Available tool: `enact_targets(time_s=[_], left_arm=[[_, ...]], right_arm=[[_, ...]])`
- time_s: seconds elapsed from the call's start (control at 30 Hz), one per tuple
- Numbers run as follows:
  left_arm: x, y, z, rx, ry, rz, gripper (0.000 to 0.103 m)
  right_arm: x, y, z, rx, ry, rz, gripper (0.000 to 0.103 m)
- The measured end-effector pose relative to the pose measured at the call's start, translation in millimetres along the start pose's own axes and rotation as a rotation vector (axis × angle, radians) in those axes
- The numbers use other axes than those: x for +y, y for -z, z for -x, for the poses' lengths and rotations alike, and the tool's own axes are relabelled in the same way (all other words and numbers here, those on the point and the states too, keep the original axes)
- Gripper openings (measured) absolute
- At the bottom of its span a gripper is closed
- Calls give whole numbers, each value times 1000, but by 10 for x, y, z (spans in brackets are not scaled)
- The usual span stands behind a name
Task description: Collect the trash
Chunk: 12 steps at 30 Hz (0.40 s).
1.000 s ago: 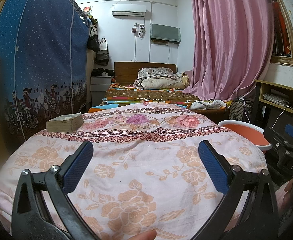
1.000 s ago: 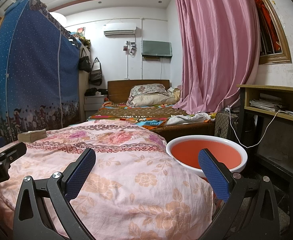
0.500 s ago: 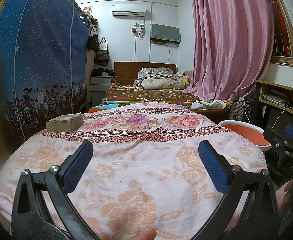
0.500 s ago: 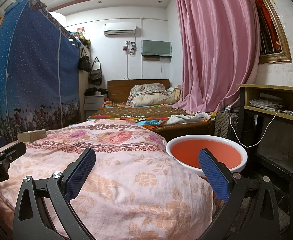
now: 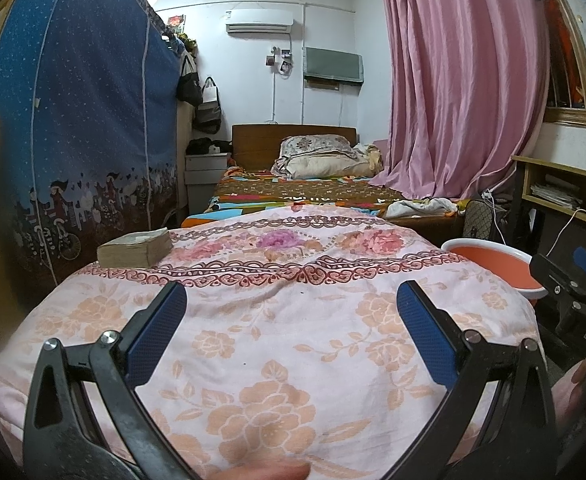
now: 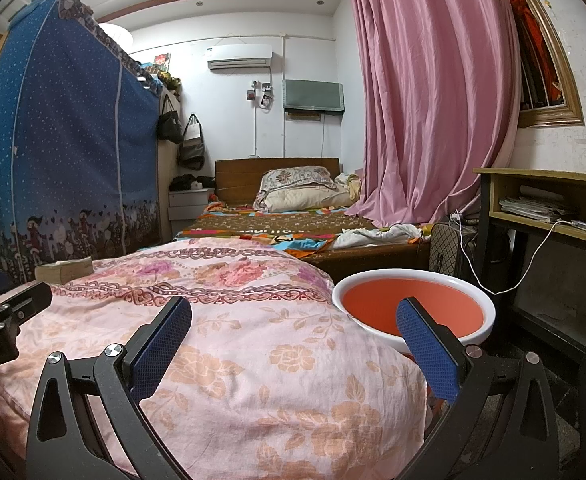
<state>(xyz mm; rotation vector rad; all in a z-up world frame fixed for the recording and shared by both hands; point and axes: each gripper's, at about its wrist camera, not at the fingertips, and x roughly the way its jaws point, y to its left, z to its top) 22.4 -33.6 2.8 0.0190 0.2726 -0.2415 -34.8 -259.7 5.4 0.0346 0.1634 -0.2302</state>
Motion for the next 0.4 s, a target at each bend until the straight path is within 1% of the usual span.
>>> enact_targets(time_s=[0.4], left_arm=[[14, 3, -2, -2, -8, -2, 91]], right_arm=[[-2, 15, 1, 2, 0, 1, 103]])
